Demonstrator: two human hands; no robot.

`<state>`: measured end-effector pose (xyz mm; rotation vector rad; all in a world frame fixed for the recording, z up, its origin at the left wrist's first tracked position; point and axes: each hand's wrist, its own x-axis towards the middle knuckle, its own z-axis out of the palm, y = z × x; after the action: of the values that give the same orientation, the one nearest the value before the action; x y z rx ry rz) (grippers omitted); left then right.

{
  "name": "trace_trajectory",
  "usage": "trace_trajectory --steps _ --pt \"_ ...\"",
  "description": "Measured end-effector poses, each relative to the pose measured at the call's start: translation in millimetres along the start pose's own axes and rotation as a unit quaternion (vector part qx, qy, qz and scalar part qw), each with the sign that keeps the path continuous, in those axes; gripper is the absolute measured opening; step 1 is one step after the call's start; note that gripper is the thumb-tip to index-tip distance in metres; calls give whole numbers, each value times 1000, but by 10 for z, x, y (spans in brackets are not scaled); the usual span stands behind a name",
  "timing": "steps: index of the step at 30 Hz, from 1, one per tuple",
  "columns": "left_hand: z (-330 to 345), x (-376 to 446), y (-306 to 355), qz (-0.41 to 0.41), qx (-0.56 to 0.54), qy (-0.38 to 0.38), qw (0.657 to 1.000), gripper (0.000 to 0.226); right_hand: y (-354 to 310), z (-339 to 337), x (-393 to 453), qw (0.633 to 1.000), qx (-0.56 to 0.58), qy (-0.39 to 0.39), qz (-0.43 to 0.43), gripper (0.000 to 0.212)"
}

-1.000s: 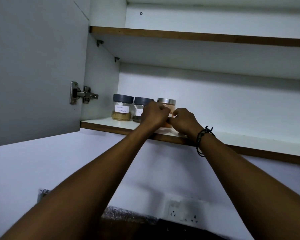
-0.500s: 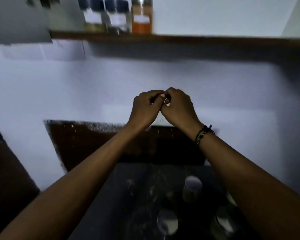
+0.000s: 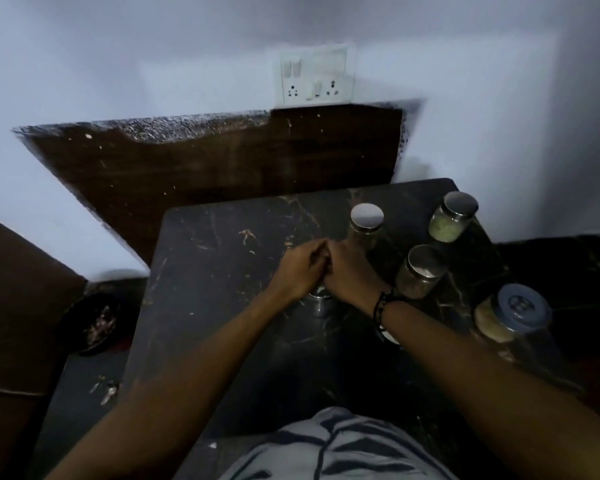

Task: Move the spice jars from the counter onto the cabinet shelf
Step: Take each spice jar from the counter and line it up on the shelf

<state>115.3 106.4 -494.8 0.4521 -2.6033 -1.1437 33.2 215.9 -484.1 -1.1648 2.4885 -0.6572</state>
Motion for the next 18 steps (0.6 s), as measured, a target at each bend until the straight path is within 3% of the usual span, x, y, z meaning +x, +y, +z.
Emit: trace_trajectory --steps 6,13,18 --pt "338 -205 -305 -10 39 -22 999 29 293 493 -184 998 -46 -43 23 69" --pt "499 -188 -379 -148 -20 -48 988 51 367 903 -223 999 -2 -10 47 90" --pt "493 -123 -376 -167 -82 7 982 29 318 862 -154 997 49 54 40 90"
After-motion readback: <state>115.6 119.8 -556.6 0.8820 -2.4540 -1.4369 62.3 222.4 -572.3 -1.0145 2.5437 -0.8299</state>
